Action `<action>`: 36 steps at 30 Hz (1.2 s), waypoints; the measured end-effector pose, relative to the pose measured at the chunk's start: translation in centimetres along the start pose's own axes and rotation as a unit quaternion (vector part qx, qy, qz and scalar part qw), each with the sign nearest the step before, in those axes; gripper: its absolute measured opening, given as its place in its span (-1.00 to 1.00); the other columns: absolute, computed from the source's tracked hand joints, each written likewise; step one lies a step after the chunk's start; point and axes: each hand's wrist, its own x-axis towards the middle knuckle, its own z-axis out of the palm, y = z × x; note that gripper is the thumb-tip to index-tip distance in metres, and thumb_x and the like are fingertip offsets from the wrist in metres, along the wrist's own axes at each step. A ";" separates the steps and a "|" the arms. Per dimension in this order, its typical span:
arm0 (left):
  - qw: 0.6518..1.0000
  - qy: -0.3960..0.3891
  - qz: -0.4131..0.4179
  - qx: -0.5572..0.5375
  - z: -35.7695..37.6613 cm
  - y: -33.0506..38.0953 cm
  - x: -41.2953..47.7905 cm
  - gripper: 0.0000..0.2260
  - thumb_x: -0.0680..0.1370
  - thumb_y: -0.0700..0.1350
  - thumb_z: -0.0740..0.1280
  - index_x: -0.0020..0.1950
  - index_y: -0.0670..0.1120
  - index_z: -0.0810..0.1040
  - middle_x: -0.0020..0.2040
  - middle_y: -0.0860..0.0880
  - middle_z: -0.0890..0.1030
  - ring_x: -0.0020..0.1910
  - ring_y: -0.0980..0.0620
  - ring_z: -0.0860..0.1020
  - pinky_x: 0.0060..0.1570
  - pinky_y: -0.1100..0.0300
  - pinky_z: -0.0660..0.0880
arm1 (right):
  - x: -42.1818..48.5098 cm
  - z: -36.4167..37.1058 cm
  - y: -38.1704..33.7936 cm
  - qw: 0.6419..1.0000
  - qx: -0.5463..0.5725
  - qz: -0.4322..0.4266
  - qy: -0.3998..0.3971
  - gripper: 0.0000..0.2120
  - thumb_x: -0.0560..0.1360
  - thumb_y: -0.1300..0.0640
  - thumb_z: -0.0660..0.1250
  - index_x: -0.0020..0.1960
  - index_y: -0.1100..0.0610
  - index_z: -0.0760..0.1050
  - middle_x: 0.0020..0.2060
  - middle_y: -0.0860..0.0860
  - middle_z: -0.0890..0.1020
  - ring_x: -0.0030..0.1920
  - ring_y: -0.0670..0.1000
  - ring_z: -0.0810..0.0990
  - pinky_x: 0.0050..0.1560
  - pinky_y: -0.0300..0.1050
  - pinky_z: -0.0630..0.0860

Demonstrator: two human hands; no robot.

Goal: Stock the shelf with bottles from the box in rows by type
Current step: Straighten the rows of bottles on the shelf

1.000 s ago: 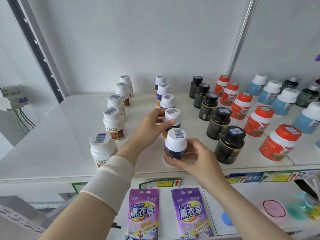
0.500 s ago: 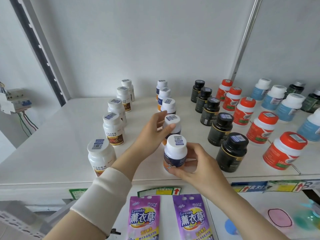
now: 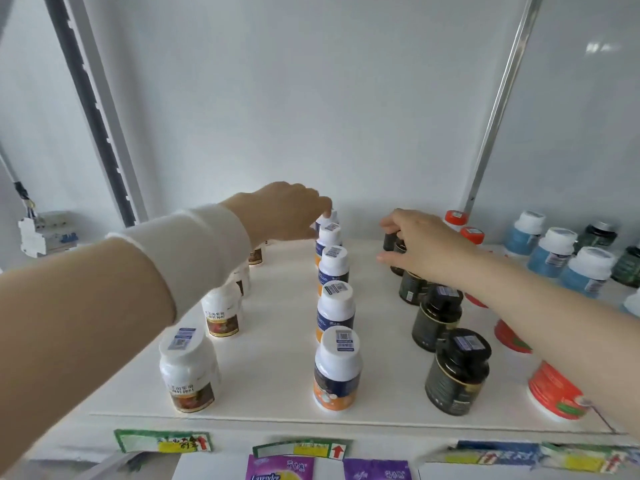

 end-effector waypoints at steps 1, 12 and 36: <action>0.999 -0.017 -0.001 0.034 0.5 -0.6 0.8 -0.61 0.59 0.05 0.20 0.39 -0.02 0.30 0.29 -0.05 0.46 0.26 -0.07 0.45 0.13 0.09 0.37 | 1.0 0.2 0.2 1.000 -0.022 -0.001 -0.012 -0.44 0.48 0.01 0.34 0.41 0.13 0.25 0.37 0.05 0.39 0.33 0.05 0.39 0.31 -0.03 0.37; 0.968 -0.073 -0.008 -0.238 6.2 -3.7 7.6 -0.55 0.53 0.13 0.27 0.36 0.01 0.29 0.29 0.04 0.49 0.19 0.00 0.49 0.18 0.11 0.41 | 6.0 5.5 0.5 0.989 0.034 0.013 -0.145 -0.35 0.40 -0.09 0.41 0.39 0.09 0.26 0.29 -0.01 0.45 0.25 -0.05 0.46 0.14 -0.25 0.35; 0.938 -0.122 0.021 -0.325 8.5 -3.0 10.5 -0.63 0.48 0.06 0.36 0.24 -0.02 0.42 0.17 0.06 0.50 0.09 0.06 0.46 0.12 0.20 0.41 | 7.5 7.0 1.5 0.974 0.153 0.019 -0.168 -0.48 0.27 -0.01 0.53 0.17 0.03 0.45 0.06 -0.15 0.59 0.00 -0.13 0.59 0.07 -0.24 0.50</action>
